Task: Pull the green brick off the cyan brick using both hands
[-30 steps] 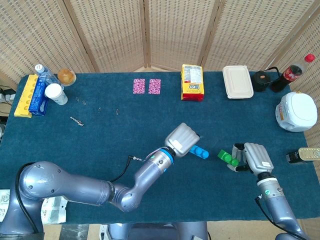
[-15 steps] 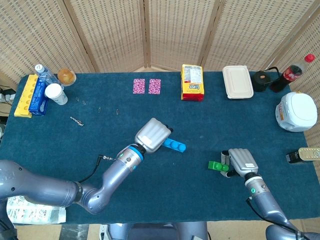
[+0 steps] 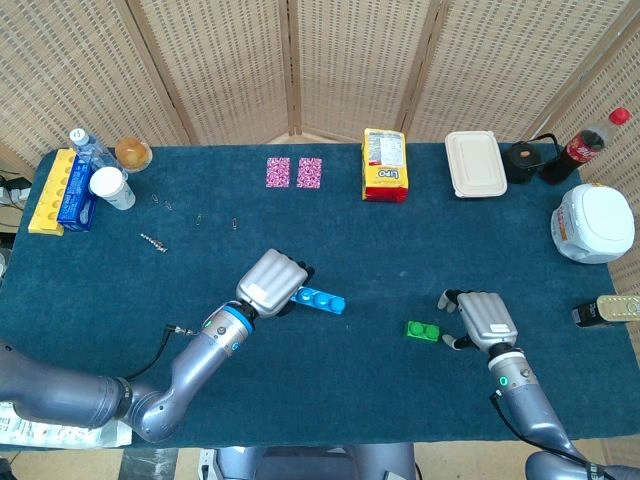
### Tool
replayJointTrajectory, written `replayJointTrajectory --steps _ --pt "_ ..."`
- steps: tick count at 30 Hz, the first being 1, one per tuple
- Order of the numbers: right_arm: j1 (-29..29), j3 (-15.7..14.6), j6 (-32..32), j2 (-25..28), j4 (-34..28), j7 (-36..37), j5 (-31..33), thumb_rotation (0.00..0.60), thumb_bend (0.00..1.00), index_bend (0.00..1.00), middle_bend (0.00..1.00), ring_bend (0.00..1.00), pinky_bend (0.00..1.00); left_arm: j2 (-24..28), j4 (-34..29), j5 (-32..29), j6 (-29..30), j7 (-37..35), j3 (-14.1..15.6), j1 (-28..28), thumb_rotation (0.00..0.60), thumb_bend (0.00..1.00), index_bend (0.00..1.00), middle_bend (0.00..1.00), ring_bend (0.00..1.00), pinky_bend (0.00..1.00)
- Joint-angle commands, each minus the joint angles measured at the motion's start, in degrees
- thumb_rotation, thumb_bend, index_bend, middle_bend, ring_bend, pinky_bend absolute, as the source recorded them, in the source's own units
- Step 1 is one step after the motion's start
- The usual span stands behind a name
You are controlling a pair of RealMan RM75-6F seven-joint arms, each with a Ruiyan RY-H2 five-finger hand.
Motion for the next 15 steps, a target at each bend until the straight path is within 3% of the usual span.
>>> replayJointTrajectory --steps 1,6,9,12,15 --pt "-0.9 0.6 1.9 2.3 -2.3 0.2 -1.6 0.6 0.27 0.37 0.41 0.42 0.38 -1.6 1.2 0.9 -0.1 -0.6 0.6 1.2 0.6 0.41 0.83 0.66 0.61 0.59" --pt "-2.1 0.9 4.0 5.4 -5.0 1.7 -3.7 0.6 0.27 0.36 0.41 0.42 0.38 -6.2 4.5 2.4 0.1 -0.6 1.7 3.3 0.6 0.41 0.83 0.66 0.61 0.57" --pt "-2.7 0.9 4.6 6.3 -5.3 3.1 -4.6 0.6 0.27 0.36 0.41 0.42 0.37 -8.4 6.1 1.8 -1.0 -0.3 2.6 4.4 0.6 0.38 0.79 0.63 0.57 0.51" --pt "-3.2 0.9 4.5 6.7 -5.0 4.5 -5.0 0.6 0.27 0.36 0.41 0.42 0.37 -9.9 7.5 -0.5 -2.6 0.3 2.7 5.0 0.586 0.29 0.42 0.46 0.37 0.36" --pt "-3.4 0.9 4.6 7.0 -4.6 5.4 -5.3 0.6 0.27 0.36 0.41 0.42 0.37 -10.8 8.7 -1.7 -2.9 0.9 2.4 5.5 0.547 0.24 0.2 0.34 0.23 0.26"
